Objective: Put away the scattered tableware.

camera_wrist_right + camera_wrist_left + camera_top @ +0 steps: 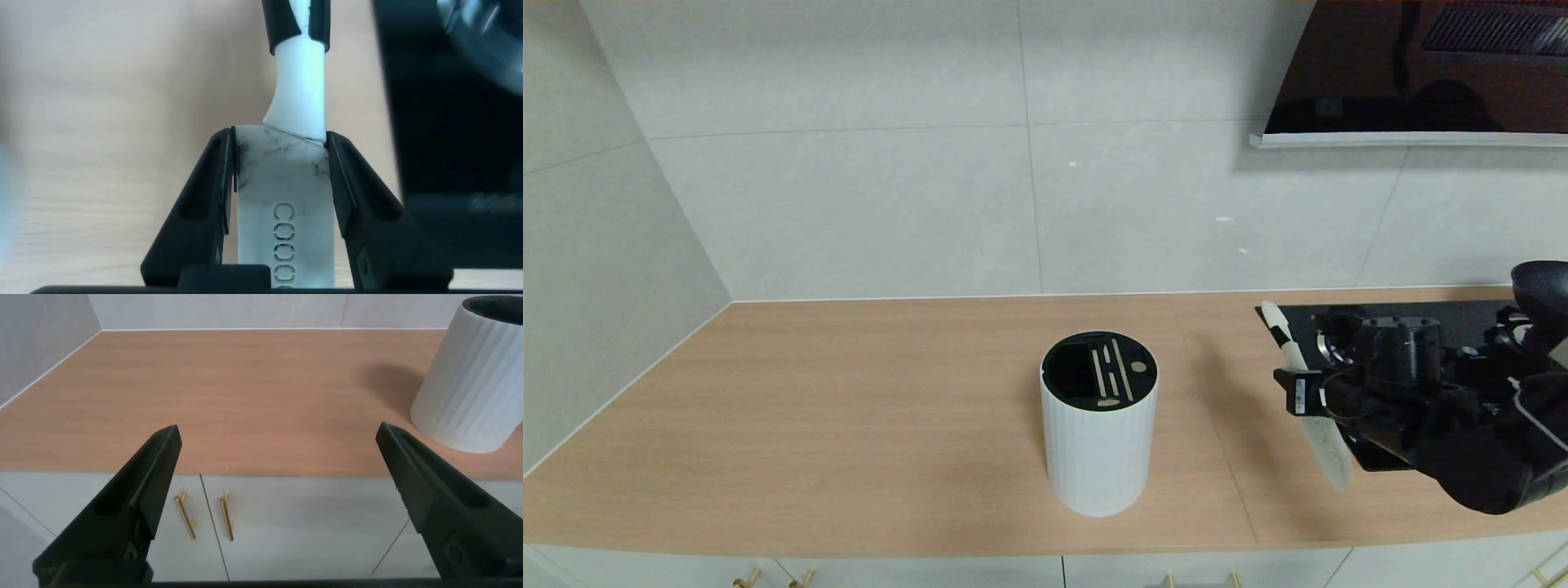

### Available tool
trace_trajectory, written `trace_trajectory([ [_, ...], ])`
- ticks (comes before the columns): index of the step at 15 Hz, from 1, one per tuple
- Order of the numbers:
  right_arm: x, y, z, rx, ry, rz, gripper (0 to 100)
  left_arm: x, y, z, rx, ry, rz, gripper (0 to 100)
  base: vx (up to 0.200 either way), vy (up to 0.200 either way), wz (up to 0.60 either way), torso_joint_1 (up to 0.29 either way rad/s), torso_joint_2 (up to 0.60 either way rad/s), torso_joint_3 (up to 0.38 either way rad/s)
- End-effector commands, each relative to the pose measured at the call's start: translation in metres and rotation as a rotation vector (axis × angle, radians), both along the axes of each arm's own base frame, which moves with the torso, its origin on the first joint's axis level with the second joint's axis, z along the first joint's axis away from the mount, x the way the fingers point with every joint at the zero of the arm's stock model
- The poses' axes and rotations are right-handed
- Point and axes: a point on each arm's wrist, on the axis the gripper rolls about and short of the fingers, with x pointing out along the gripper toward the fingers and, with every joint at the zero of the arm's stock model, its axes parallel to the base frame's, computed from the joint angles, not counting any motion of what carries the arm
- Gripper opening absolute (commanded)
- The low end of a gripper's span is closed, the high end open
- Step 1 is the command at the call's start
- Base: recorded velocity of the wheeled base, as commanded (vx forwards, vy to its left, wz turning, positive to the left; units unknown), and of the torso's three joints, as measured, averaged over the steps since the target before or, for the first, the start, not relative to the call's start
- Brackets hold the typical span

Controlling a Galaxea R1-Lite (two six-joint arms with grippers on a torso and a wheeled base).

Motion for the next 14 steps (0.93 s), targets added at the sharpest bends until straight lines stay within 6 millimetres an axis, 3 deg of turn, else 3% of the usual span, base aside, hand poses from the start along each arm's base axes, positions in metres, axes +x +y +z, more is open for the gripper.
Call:
trace_trajectory([
  [1, -0.023, 0.002, 0.038, 0.026, -0.105, 0.033, 0, 0.0, 0.0, 0.001, 0.009, -0.004, 0.0, 100, 0.0, 0.0, 0.0, 0.0, 0.0, 0.0],
  [3, -0.03, 0.003, 0.057, 0.036, -0.165, 0.045, 0, -0.008, 0.0, 0.022, 0.009, -0.07, -0.013, 100, 0.0, 0.0, 0.0, 0.0, 0.0, 0.0],
  [6, -0.026, 0.013, 0.084, 0.053, -0.243, 0.076, 0, -0.012, -0.002, 0.042, 0.012, 0.0, -0.103, 100, 0.0, 0.0, 0.0, 0.0, 0.0, 0.0],
  [8, -0.017, 0.029, 0.105, 0.067, -0.275, 0.115, 0, 0.001, -0.005, 0.082, 0.004, 0.087, -0.22, 100, 0.0, 0.0, 0.0, 0.0, 0.0, 0.0],
  [12, -0.013, 0.061, 0.137, 0.096, -0.317, 0.198, 0, 0.071, -0.008, 0.179, -0.018, 0.158, -0.336, 100, 0.0, 0.0, 0.0, 0.0, 0.0, 0.0],
  [14, -0.016, 0.077, 0.149, 0.108, -0.329, 0.243, 0, 0.127, -0.015, 0.208, -0.024, 0.19, -0.405, 100, 0.0, 0.0, 0.0, 0.0, 0.0, 0.0],
])
